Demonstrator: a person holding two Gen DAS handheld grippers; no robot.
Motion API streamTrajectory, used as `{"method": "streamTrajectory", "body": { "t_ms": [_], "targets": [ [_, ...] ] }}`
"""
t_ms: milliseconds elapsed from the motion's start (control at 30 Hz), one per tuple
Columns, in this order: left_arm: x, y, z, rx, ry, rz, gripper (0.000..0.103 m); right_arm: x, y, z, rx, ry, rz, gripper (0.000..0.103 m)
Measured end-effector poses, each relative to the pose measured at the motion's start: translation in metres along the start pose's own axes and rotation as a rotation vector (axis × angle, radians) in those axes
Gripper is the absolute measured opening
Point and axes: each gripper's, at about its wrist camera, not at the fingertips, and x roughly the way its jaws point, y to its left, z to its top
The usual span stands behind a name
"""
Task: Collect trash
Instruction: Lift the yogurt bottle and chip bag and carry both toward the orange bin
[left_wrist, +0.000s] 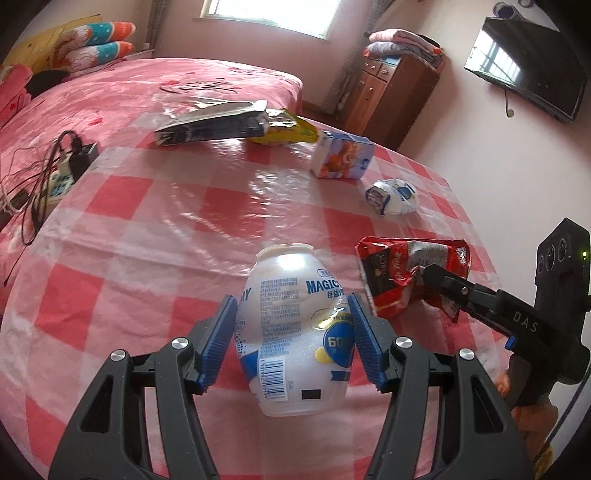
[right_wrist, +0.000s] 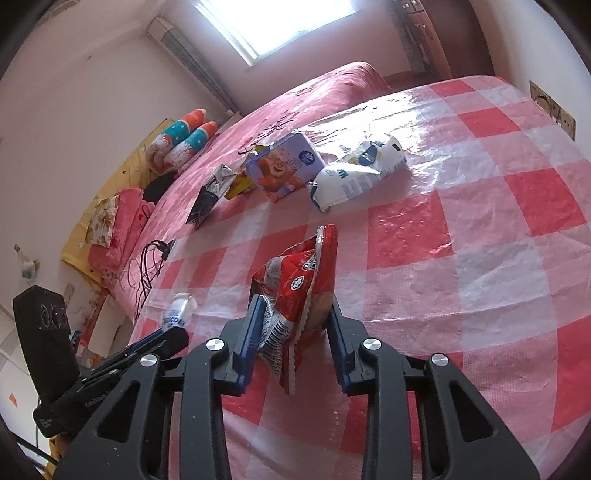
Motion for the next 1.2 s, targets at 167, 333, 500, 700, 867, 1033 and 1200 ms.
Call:
{"method": "streamTrajectory", "body": {
  "t_ms": [167,333,500,700,867,1033,1200],
  "targets": [
    [-0.011,0.012,-0.005,-0.015,-0.014,0.010,0.062,0.000,0.004,-0.001,-0.020,-0.001,0.010,0.034],
    [-0.022,0.022,-0.011,-0.023,-0.031,0.010,0.062,-0.003,0.009,-0.004,-0.037,-0.014,0.023,0.034],
    [-0.031,0.031,-0.017,-0.031,-0.041,0.016,0.062,-0.004,0.012,-0.006,-0.043,-0.026,0.030,0.034],
    [-0.043,0.047,-0.023,-0.055,-0.054,0.019,0.062,0.000,0.017,-0.009,-0.028,-0.006,0.049,0.034],
    [-0.052,0.061,-0.026,-0.065,-0.064,0.036,0.062,0.002,0.025,-0.010,-0.030,0.005,0.054,0.034],
    [-0.058,0.075,-0.032,-0.079,-0.059,0.048,0.062,0.004,0.036,-0.014,-0.034,0.009,0.061,0.034],
    [-0.063,0.087,-0.037,-0.083,-0.055,0.077,0.062,0.008,0.042,-0.017,-0.016,0.032,0.082,0.034]
  ]
}}
